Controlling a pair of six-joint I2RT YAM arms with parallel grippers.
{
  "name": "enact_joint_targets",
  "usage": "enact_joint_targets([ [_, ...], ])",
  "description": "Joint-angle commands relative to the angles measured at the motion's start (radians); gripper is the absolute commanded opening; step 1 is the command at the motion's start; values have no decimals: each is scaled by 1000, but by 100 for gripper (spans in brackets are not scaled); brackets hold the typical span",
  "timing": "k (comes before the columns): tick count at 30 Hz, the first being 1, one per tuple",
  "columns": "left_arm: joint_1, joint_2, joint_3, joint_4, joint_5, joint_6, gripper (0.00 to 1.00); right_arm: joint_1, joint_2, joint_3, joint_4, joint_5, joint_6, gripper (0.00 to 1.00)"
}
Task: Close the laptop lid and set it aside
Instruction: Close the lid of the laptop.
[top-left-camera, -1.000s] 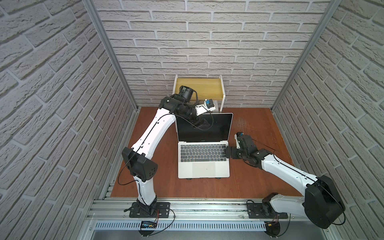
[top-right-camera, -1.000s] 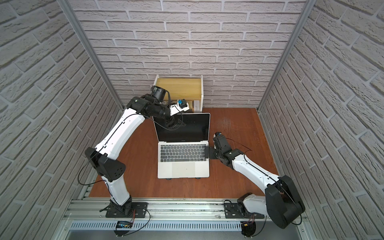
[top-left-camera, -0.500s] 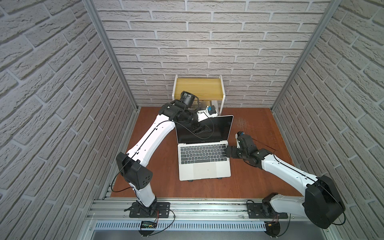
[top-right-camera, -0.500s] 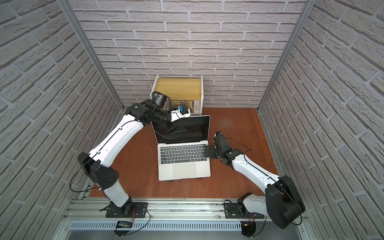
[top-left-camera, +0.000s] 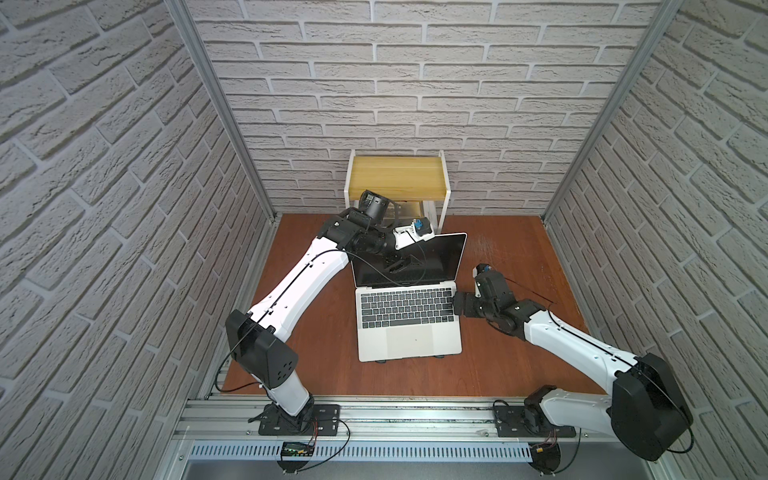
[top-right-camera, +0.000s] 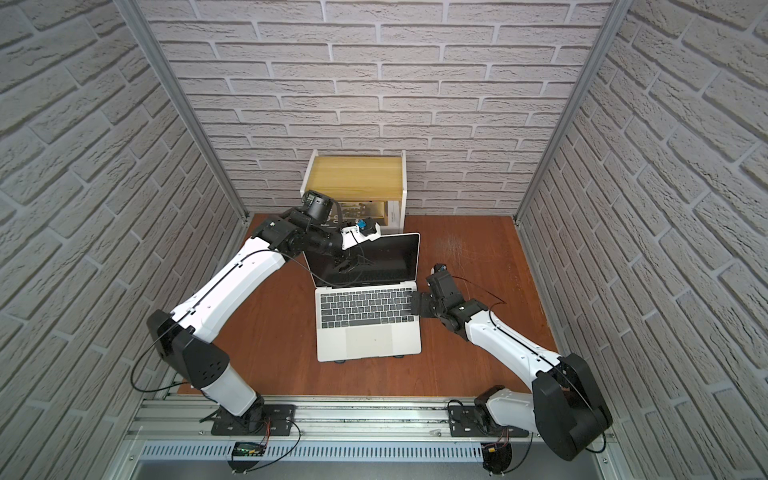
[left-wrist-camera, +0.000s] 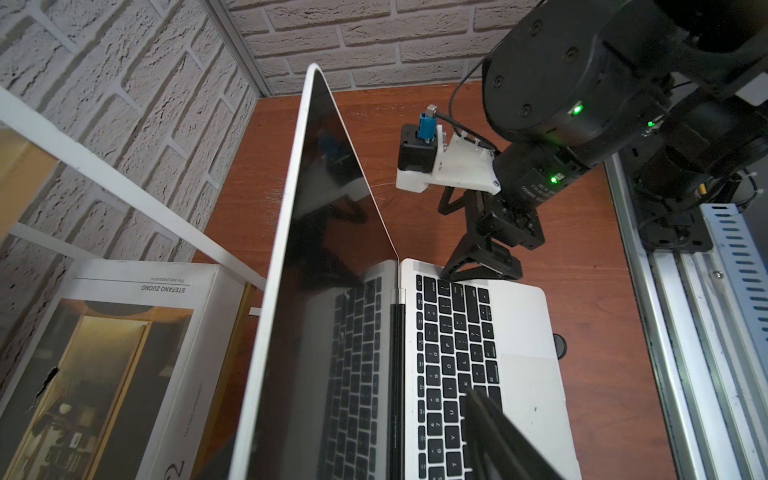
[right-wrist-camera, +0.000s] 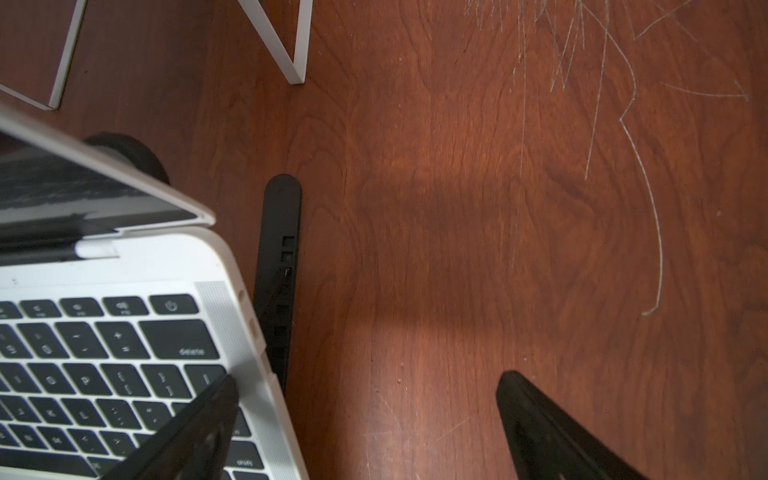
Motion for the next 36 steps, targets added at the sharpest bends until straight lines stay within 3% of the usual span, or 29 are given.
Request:
enact_joint_targets([
  [1, -24, -22, -55, -72, 20, -35, 70, -5, -7, -27, -14, 78, 14, 100],
  [20, -119, -98, -220, -23, -137, -155, 70, -5, -15, -32, -25, 100, 30, 99],
  [26, -140, -121, -287, 19, -138, -229, 70, -5, -33, -23, -53, 101, 30, 99],
  [36, -217, -151, -347, 25, -213, -266, 71, -5, -217, 55, -258, 169, 4, 99],
])
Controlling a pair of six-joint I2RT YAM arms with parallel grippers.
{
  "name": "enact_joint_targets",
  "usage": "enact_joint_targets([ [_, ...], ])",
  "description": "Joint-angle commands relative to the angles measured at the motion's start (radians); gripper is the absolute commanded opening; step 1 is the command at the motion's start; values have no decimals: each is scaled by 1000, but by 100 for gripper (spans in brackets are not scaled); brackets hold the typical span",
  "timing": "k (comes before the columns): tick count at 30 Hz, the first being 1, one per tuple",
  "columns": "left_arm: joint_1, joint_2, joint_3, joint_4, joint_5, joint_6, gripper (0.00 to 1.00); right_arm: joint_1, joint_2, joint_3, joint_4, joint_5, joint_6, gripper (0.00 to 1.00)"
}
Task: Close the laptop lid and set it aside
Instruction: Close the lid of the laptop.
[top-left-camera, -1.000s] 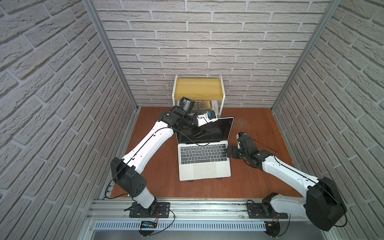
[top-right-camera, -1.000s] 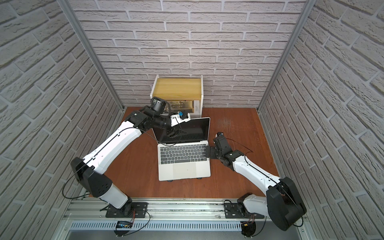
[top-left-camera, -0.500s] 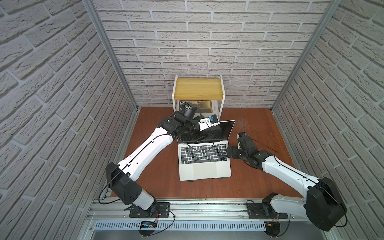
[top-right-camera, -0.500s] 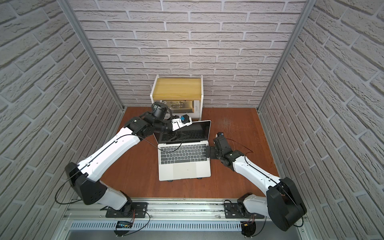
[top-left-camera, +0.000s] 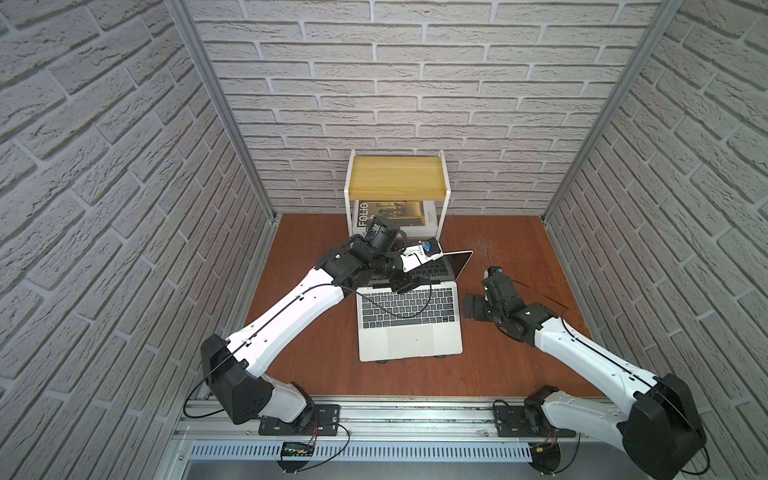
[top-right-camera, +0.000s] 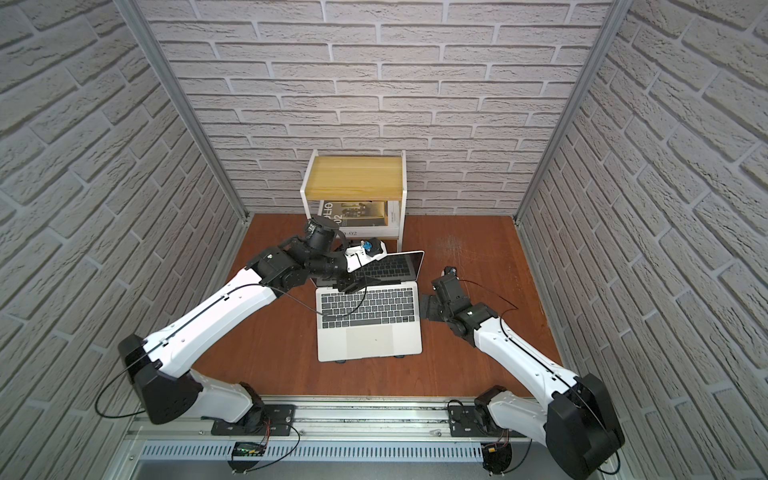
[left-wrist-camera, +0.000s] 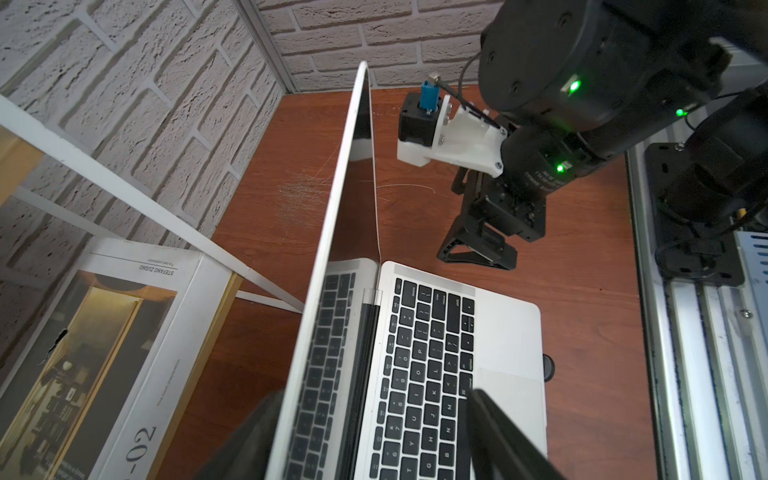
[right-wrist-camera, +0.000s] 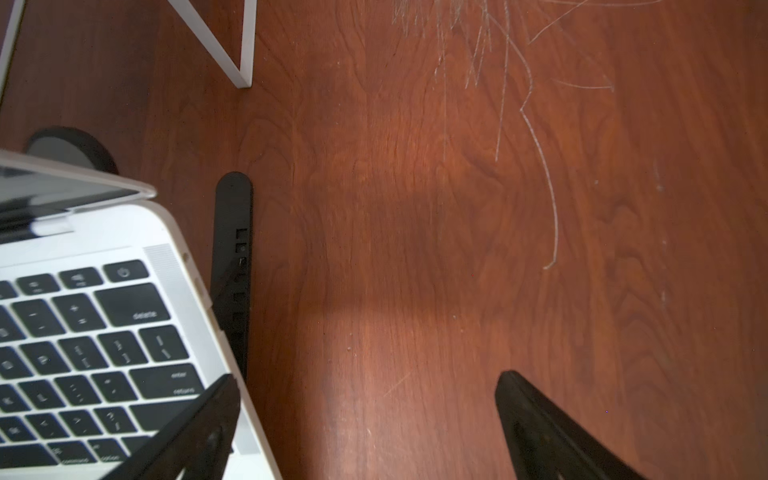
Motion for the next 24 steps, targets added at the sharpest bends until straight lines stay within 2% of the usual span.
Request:
enact_joint_targets([
  [1, -42, 46, -86, -158, 23, -68, 71, -4, -101, 56, -115, 77, -17, 99],
  [8, -66, 11, -156, -110, 23, -87, 71, -4, -286, 217, -326, 196, -69, 99],
  [12, -78, -10, -177, -87, 15, -91, 73, -4, -336, 326, -362, 190, -111, 99],
  [16, -82, -14, -170, -104, 17, -90, 73, -4, -286, 454, -380, 90, -161, 99],
  [21, -99, -25, -189, -93, 13, -95, 74, 9, -145, 589, -354, -76, -214, 100],
  [24, -110, -42, -207, -81, 2, -97, 75, 28, -75, 648, -319, -93, -231, 100],
])
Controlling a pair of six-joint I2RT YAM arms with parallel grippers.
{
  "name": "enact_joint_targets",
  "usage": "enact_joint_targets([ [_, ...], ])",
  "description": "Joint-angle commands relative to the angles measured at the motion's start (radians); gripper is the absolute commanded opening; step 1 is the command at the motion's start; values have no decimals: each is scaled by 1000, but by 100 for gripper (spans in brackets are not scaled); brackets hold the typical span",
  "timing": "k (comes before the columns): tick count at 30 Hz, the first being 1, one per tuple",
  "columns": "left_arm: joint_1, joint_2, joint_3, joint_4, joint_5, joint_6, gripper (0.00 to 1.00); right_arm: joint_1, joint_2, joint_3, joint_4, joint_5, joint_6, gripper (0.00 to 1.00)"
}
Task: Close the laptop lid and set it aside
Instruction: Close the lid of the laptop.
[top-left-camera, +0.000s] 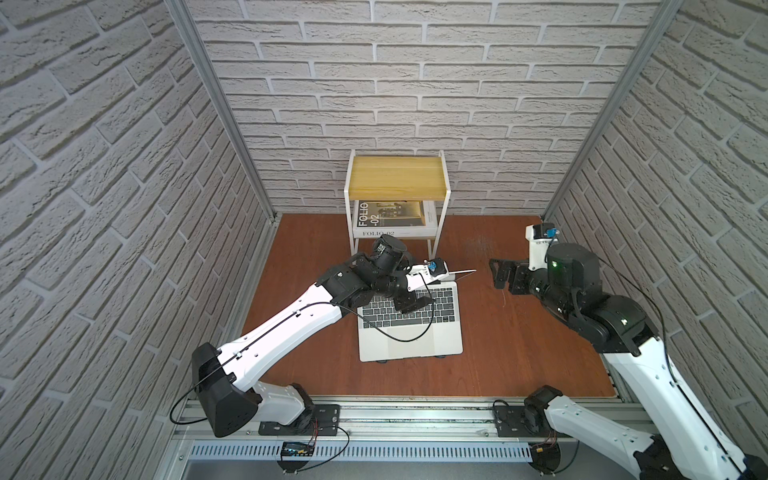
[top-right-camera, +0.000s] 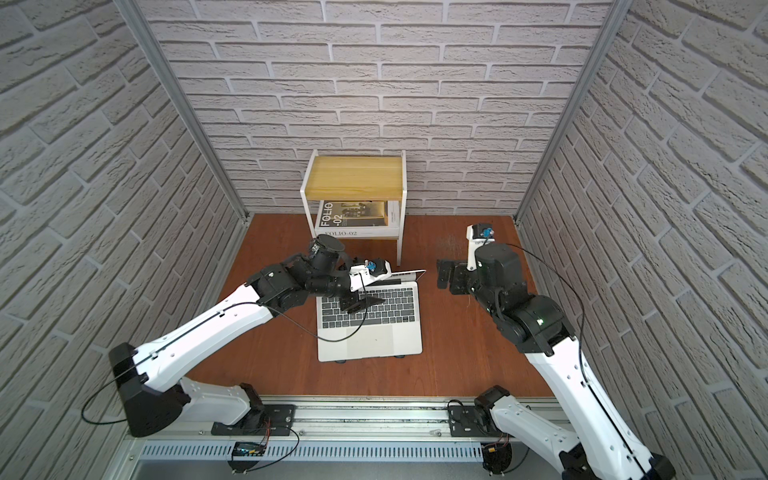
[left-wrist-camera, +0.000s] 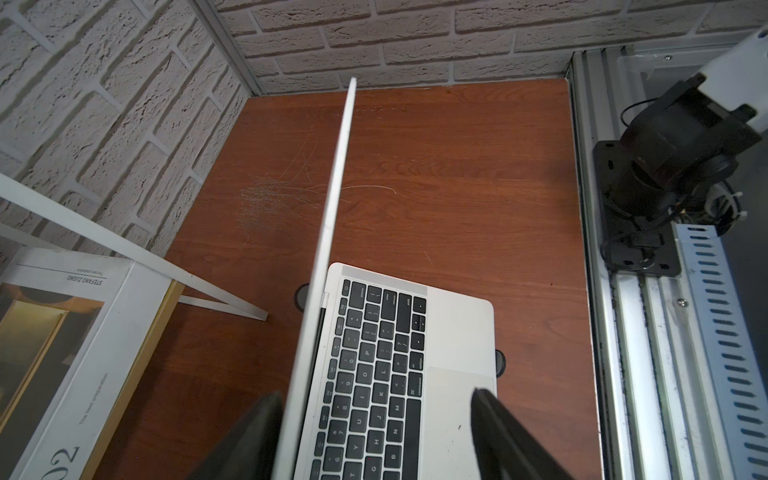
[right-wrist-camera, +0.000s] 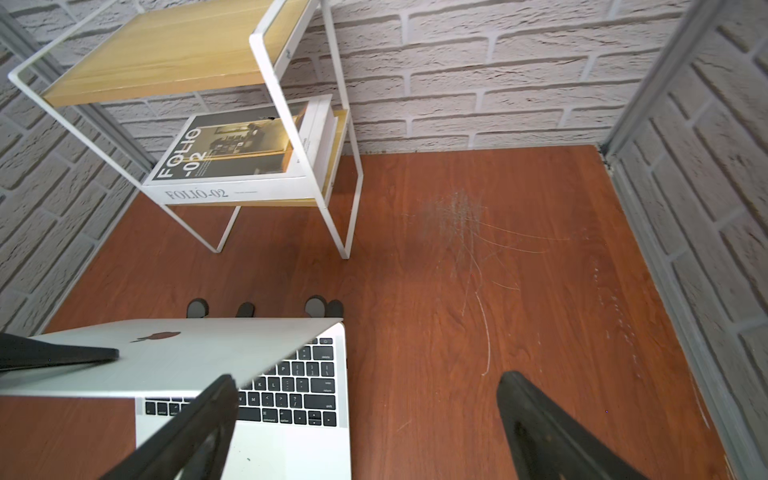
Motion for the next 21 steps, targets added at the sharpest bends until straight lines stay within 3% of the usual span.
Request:
enact_joint_targets([
  [1, -15, 38, -85, -124, 23, -45, 75, 22, 65, 65, 43, -66, -47, 100],
  [6, -21, 12, -109, -100, 14, -62, 77, 66, 188, 155, 43, -59, -62, 100],
  [11, -26, 10, -112, -89, 6, -75, 85, 96, 263, 147, 98, -50, -43, 100],
  [21, -44, -20, -116, -66, -14, -96, 91, 138, 329, 114, 122, -48, -37, 100],
])
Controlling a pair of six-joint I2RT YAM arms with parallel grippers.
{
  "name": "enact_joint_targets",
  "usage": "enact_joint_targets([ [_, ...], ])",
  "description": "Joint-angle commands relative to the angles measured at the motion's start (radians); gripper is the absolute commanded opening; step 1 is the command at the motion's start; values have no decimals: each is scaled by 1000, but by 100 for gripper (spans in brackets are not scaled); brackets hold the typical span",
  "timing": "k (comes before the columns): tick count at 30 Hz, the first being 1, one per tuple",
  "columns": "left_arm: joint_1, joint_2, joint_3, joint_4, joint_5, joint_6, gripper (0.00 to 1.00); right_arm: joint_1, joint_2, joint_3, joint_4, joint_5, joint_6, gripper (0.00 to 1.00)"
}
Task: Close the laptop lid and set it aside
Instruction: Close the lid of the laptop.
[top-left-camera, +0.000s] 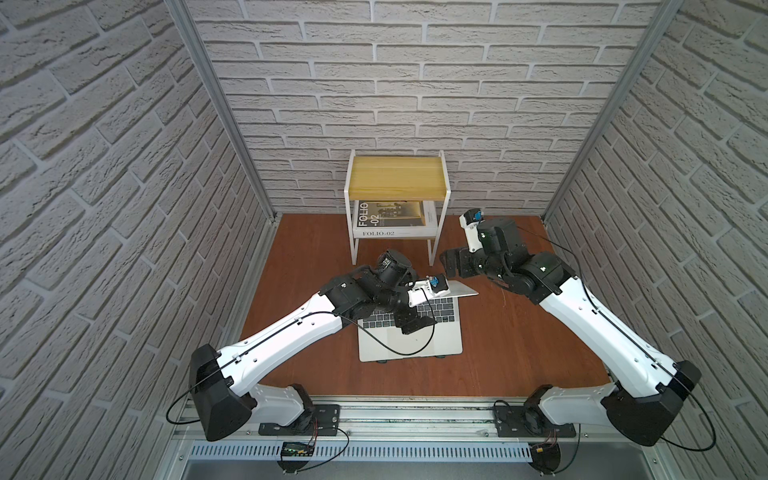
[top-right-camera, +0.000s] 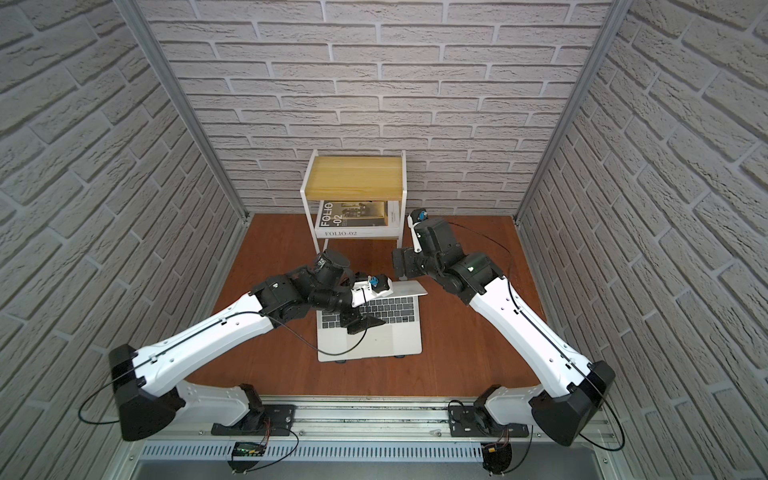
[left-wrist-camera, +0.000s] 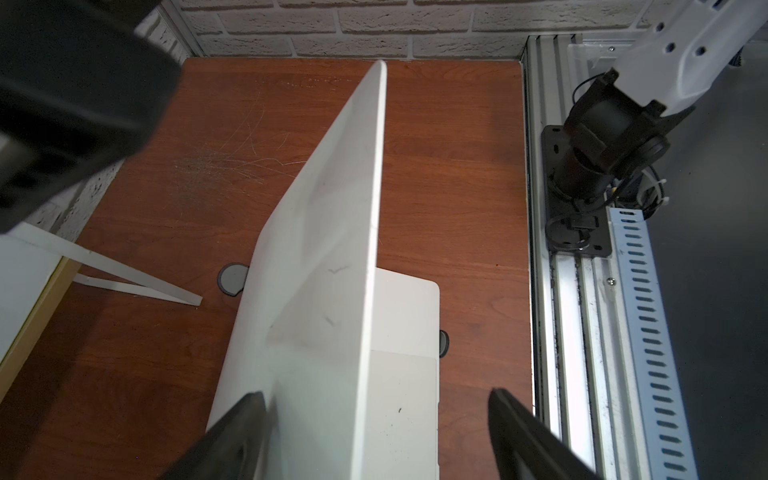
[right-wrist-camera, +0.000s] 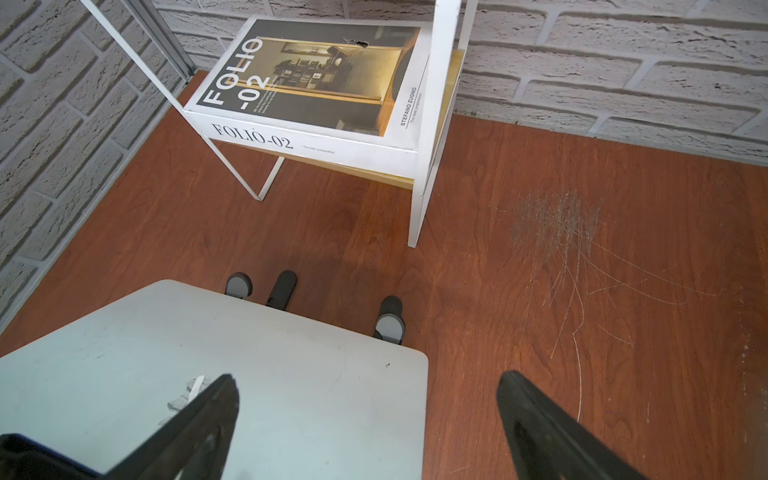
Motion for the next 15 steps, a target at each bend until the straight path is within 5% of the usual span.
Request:
enact_joint_targets([
  [1, 2, 8, -31, -45, -27, -25, 91, 7, -8, -11, 46, 11, 1, 100],
  [15, -30, -49, -4, -48, -17, -21, 99, 8, -17, -44, 53, -1, 5, 99],
])
